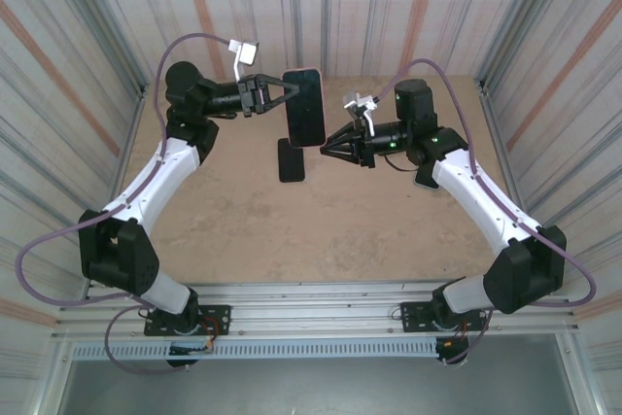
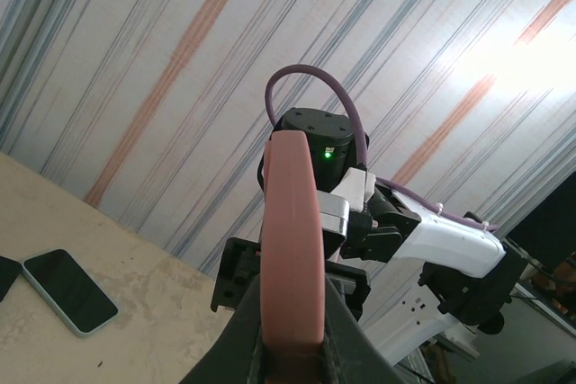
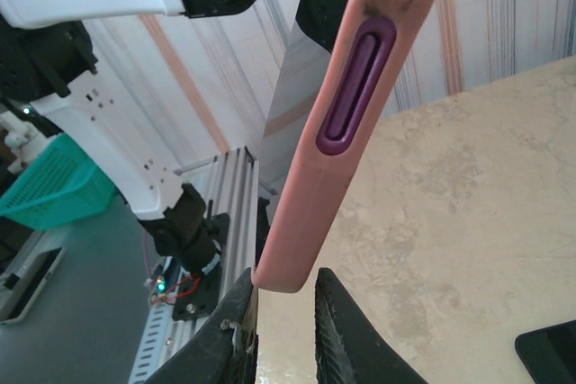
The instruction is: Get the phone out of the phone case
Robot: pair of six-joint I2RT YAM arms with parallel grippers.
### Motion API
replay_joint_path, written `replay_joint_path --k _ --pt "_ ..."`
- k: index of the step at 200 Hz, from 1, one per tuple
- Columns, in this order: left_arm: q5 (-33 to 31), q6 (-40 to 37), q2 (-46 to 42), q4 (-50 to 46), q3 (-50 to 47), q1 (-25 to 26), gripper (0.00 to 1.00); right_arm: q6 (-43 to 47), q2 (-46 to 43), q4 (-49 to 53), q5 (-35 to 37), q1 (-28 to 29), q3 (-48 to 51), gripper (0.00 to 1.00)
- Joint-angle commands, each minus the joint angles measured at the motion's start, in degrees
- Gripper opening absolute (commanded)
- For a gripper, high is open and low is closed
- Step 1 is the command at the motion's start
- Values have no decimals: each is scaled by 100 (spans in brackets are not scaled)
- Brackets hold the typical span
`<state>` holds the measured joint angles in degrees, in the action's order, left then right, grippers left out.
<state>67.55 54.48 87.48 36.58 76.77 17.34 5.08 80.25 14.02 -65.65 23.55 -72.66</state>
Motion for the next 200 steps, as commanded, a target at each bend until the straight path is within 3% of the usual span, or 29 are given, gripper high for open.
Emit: replay_joint_path --k 1,87,119,200 --pt "127 155 -78 379 243 -20 0 27 48 -18 -48 29 -206 21" --pt "93 -51 -135 122 217 28 0 -601 74 -785 -350 30 -81 24" --pt "65 -27 -188 122 207 29 0 -492 89 -587 -404 27 -89 20" --pt "38 135 -291 219 99 59 0 -177 42 -236 -554 53 -102 21"
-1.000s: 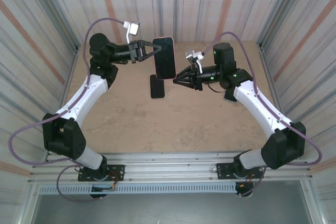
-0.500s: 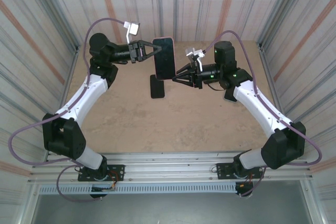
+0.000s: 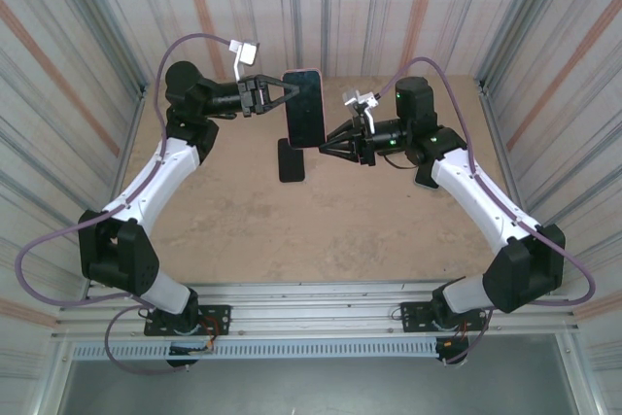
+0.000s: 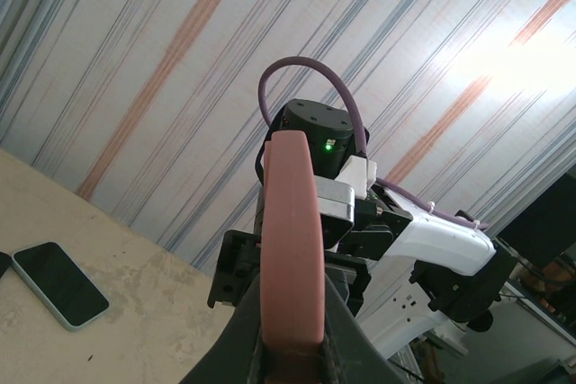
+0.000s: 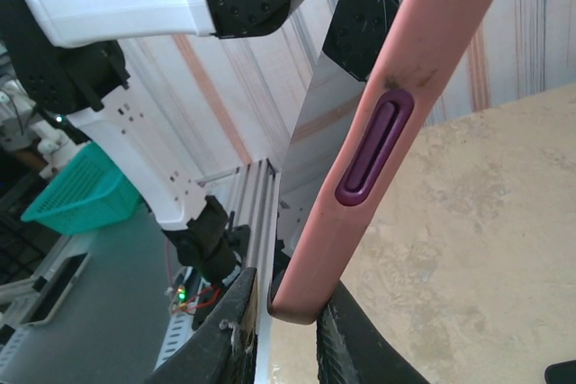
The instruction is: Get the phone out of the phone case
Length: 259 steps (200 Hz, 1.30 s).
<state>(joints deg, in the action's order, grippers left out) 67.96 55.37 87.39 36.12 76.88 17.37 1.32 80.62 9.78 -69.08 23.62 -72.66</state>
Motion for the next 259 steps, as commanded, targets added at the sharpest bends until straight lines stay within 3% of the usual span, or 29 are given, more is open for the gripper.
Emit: replay_joint_path --k 1,68,99,132,236,259 --pt "-1 49 -283 264 89 57 0 199 5 188 -211 47 -102 21" --pt "87 45 -317 170 116 153 0 558 -10 450 -9 47 -233 15" --pt "249 13 -377 50 99 166 0 1405 -20 1232 335 54 -431 12" --pt "466 20 -396 -24 177 261 0 2799 98 2600 1243 178 -936 10" --pt "560 140 -292 106 169 324 0 3161 -7 2233 2322 413 -1070 10" --pt "550 110 -262 89 161 329 0 2527 -105 1551 2028 349 -896 10"
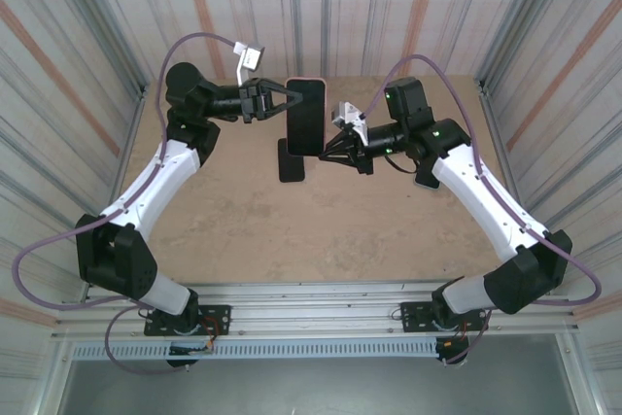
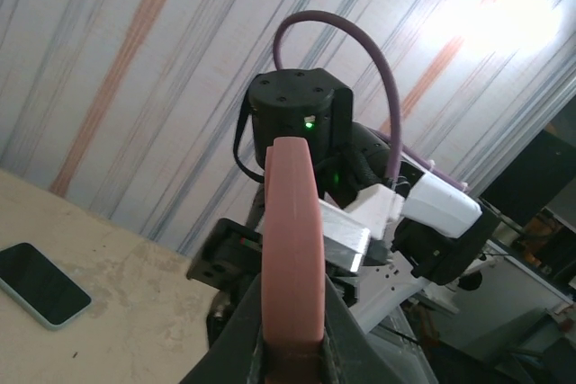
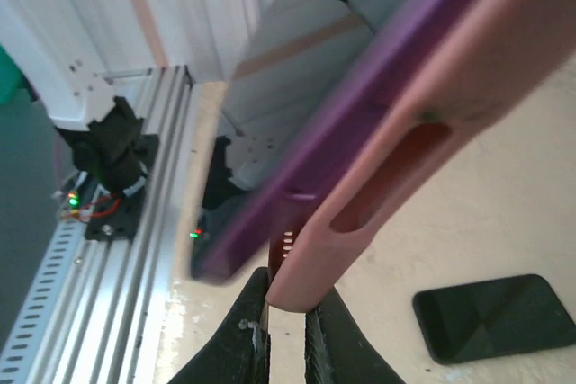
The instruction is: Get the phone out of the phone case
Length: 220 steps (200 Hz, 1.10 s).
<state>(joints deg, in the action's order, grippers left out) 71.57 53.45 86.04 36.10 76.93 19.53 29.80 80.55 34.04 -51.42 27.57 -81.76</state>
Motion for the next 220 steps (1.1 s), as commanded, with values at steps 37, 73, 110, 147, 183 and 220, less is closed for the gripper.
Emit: replay_joint_path --k 37,73,110,147,183,220 --pt "73 30 -149 -189 130 113 0 -1501 -203 -1992 -356 -127 406 13" --pt "-117 -207 -158 -437 99 71 0 -2681 -329 -3186 -729 -164 823 23" --pt "-593 38 -115 -397 9 1 0 -4028 -339 -4462 -918 -155 1231 28" --pt "-1587 733 -167 -309 -320 -19 0 -5861 -439 -5832 -392 -105 1850 28" --pt "-2356 1338 -288 -266 -656 -10 0 -7937 -606 -7151 813 106 2646 31" --pt "-2755 1803 -237 -179 -825 33 0 -8762 -787 -7526 2110 679 3168 31"
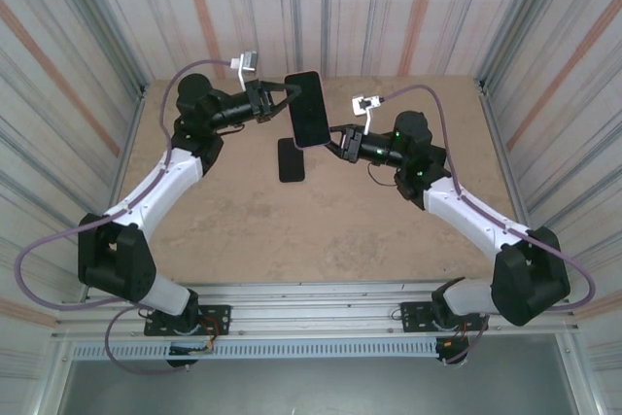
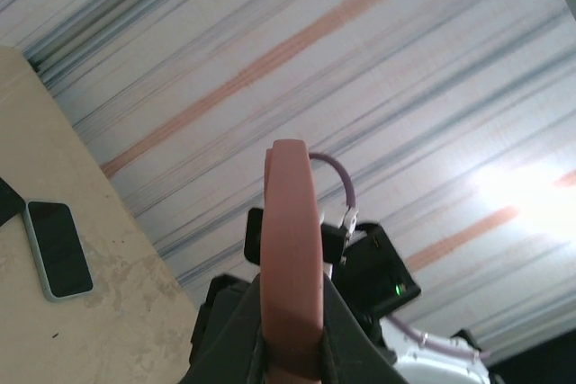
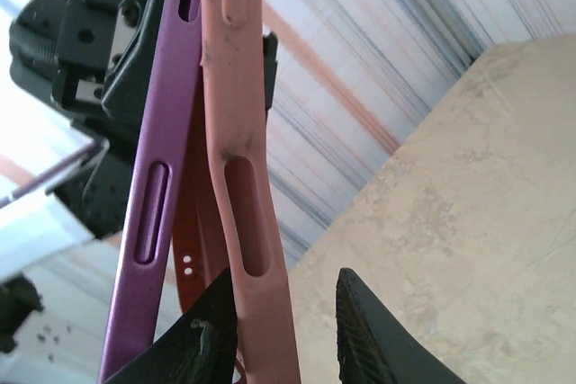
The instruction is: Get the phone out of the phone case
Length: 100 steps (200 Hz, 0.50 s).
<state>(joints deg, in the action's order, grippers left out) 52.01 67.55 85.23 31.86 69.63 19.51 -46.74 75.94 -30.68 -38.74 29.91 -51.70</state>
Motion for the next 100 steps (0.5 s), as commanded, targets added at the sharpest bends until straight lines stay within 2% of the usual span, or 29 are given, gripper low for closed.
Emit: replay_joint_path --k 1,25,66,100 --pt "-807 405 -152 253 -97 36 0 -1135 -330 -1068 873 454 175 31" --pt "-760 635 -36 464 -151 36 0 -1613 -425 -1283 1497 522 463 26" --pt "-739 792 123 541 -197 36 0 -1980 -433 -1466 1884 647 537 24" --pt "-802 899 208 629 -265 44 0 -2254 -396 -1569 2079 668 581 15"
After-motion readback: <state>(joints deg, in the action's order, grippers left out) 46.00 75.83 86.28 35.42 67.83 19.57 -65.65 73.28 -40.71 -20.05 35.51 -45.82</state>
